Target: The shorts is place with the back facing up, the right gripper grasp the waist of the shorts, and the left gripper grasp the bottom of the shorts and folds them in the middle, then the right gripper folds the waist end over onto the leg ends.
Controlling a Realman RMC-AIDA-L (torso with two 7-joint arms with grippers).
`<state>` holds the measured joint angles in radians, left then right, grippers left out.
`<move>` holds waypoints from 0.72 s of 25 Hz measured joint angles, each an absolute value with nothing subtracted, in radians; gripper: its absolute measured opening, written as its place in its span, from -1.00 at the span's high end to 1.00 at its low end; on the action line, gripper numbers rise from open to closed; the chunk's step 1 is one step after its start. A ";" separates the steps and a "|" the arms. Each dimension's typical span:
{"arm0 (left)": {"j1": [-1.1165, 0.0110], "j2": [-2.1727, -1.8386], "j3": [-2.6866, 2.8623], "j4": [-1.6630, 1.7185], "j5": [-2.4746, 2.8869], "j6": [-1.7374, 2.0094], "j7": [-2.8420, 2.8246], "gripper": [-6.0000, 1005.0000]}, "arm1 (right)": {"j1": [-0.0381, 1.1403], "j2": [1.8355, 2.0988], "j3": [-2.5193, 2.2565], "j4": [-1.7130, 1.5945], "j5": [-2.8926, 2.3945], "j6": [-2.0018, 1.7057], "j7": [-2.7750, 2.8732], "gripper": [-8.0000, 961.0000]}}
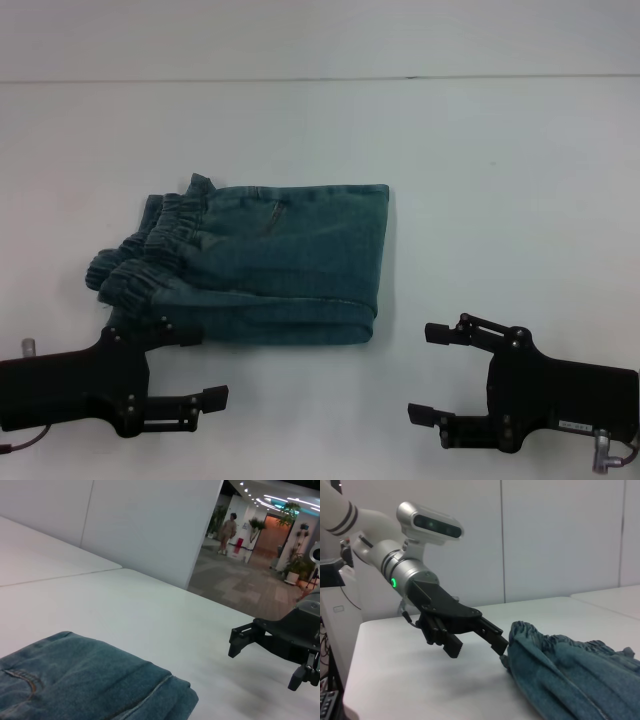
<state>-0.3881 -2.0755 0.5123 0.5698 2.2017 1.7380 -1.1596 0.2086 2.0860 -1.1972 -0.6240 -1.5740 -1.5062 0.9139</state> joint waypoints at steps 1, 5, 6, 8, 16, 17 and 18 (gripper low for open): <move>-0.388 -2.075 0.511 0.571 2.202 1.738 -1.160 -0.79 | 0.209 2.086 -1.194 -0.624 -1.574 -1.506 0.913 -0.90; -0.387 -2.075 0.509 0.572 2.202 1.732 -1.161 -0.79 | 0.207 2.086 -1.182 -0.624 -1.574 -1.504 0.913 -0.90; -0.387 -2.075 0.509 0.572 2.202 1.731 -1.162 -0.79 | 0.207 2.086 -1.180 -0.624 -1.574 -1.503 0.912 -0.90; -0.387 -2.075 0.509 0.572 2.202 1.730 -1.167 -0.79 | 0.206 2.086 -1.178 -0.624 -1.574 -1.502 0.912 -0.90; -0.388 -2.075 0.514 0.574 2.201 1.724 -1.171 -0.79 | 0.208 2.086 -1.173 -0.624 -1.574 -1.497 0.914 -0.90; -0.388 -2.075 0.514 0.574 2.201 1.724 -1.171 -0.79 | 0.208 2.086 -1.172 -0.624 -1.574 -1.497 0.914 -0.90; -0.388 -2.075 0.514 0.574 2.201 1.724 -1.171 -0.79 | 0.208 2.086 -1.170 -0.624 -1.574 -1.497 0.913 -0.90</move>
